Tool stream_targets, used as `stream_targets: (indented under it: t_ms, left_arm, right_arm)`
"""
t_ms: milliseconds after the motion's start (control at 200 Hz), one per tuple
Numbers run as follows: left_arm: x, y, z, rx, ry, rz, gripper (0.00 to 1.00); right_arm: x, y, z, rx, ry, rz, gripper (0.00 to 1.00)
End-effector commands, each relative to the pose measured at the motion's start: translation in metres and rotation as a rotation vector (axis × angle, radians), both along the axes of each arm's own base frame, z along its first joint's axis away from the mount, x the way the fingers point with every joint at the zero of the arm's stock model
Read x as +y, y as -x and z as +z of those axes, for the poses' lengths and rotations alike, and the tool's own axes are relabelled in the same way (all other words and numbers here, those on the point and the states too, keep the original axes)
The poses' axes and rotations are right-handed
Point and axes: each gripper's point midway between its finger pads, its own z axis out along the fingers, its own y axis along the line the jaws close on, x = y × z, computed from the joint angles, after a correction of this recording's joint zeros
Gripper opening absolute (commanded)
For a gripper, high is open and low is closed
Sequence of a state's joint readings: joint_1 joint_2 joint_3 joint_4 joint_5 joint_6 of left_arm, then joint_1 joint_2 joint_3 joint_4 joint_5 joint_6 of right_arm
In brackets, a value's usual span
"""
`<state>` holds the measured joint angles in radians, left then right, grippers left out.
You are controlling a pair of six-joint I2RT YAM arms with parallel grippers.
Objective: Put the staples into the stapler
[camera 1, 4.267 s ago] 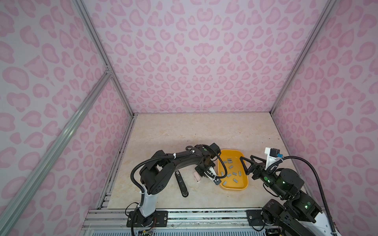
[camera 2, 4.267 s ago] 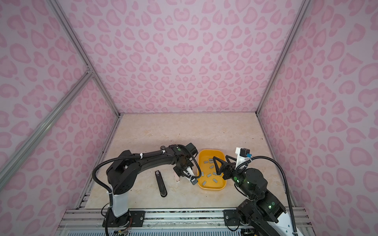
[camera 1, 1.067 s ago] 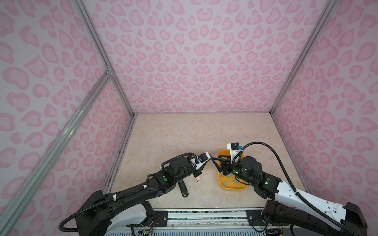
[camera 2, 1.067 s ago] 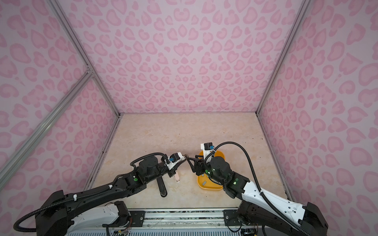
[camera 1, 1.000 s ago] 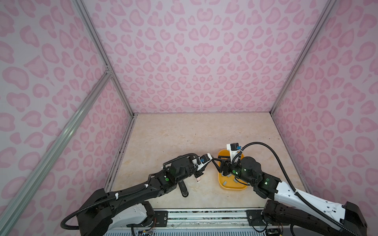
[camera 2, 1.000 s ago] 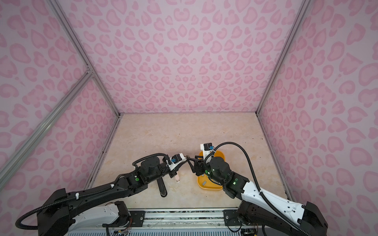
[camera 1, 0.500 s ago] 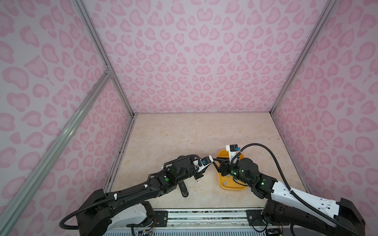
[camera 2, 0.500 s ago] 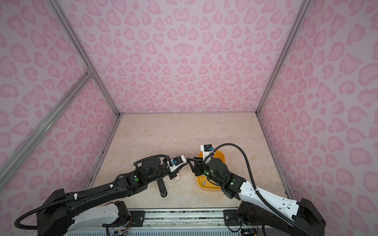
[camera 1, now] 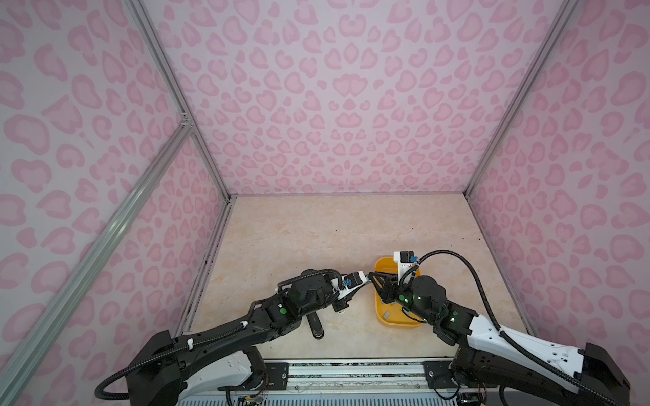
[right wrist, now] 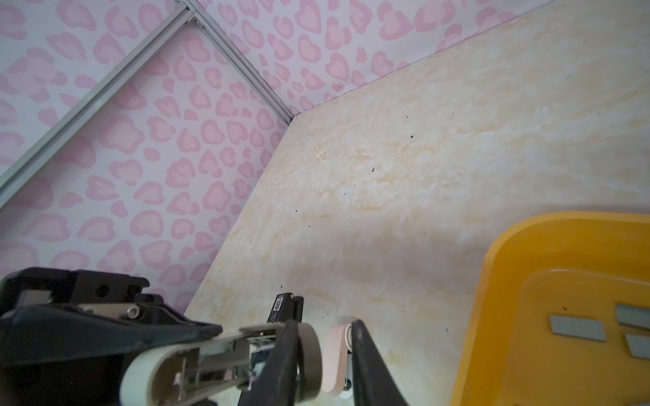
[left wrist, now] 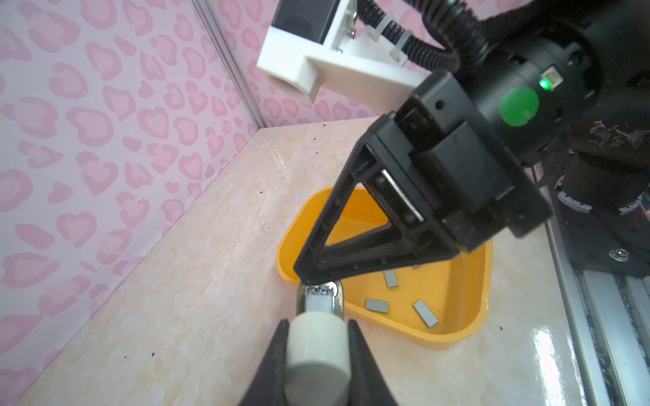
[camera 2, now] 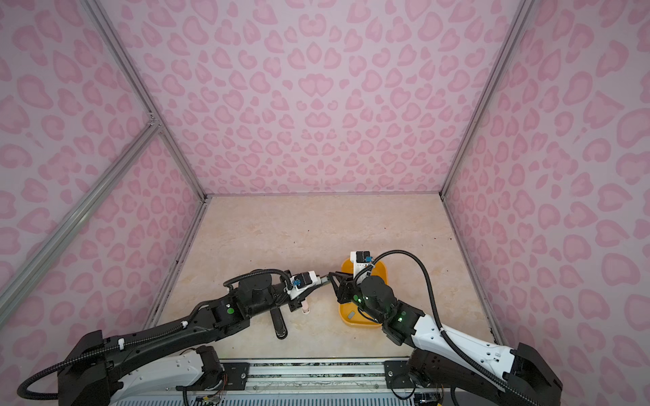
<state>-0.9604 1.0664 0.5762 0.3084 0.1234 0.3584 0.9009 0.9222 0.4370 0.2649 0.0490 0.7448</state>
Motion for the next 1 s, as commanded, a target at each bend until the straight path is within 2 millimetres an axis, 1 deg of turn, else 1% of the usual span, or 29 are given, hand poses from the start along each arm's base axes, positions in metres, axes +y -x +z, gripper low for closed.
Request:
stream_targets:
  t_ms: [0,120,265,400,480,520,635,700,750,800,880,955,1000]
  left_arm:
    - [-0.002,0.005,0.018,-0.026,0.068,-0.032,0.03]
    - [-0.002,0.008,0.022,-0.029,0.082,-0.045,0.03]
    - [-0.002,0.012,0.024,-0.028,0.1,-0.063,0.03]
    - [0.0,0.016,0.027,-0.033,0.114,-0.073,0.03]
    - [0.003,0.015,0.031,-0.044,0.138,-0.066,0.03]
    - [0.004,0.014,0.028,-0.045,0.135,-0.064,0.03]
    - [0.007,0.007,0.026,-0.044,0.122,-0.028,0.03]
    - [0.007,0.004,0.023,-0.04,0.118,-0.015,0.03]
    - [0.006,0.003,0.02,-0.036,0.111,-0.014,0.03]
    - [0.005,0.001,0.017,-0.027,0.096,-0.014,0.03]
    - [0.002,0.001,0.015,-0.015,0.083,-0.022,0.03]
    - [0.0,0.001,0.012,-0.007,0.074,-0.028,0.03]
    - [-0.001,0.001,0.01,-0.003,0.067,-0.031,0.03]
  right_arm:
    - [-0.008,-0.005,-0.001,-0.001,0.0,-0.053,0.27]
    - [-0.008,-0.004,0.0,-0.007,-0.02,-0.052,0.27]
    - [-0.007,-0.004,-0.001,-0.001,-0.004,-0.047,0.28]
    - [-0.002,-0.003,-0.002,-0.003,0.001,-0.024,0.28]
    - [-0.005,-0.005,-0.002,-0.005,0.043,-0.036,0.29]
    - [-0.008,-0.005,-0.003,-0.007,0.058,-0.046,0.29]
    - [-0.02,-0.005,0.006,-0.046,0.062,-0.078,0.3]
    - [-0.022,-0.001,0.013,-0.071,0.06,-0.063,0.3]
    - [-0.023,0.003,0.02,-0.09,0.042,-0.043,0.28]
    - [-0.018,0.01,0.031,-0.122,0.014,-0.002,0.26]
    - [-0.012,0.019,0.042,-0.159,-0.001,0.047,0.24]
    - [-0.005,0.026,0.047,-0.177,0.001,0.075,0.23]
    - [0.003,0.032,0.051,-0.188,-0.004,0.102,0.23]
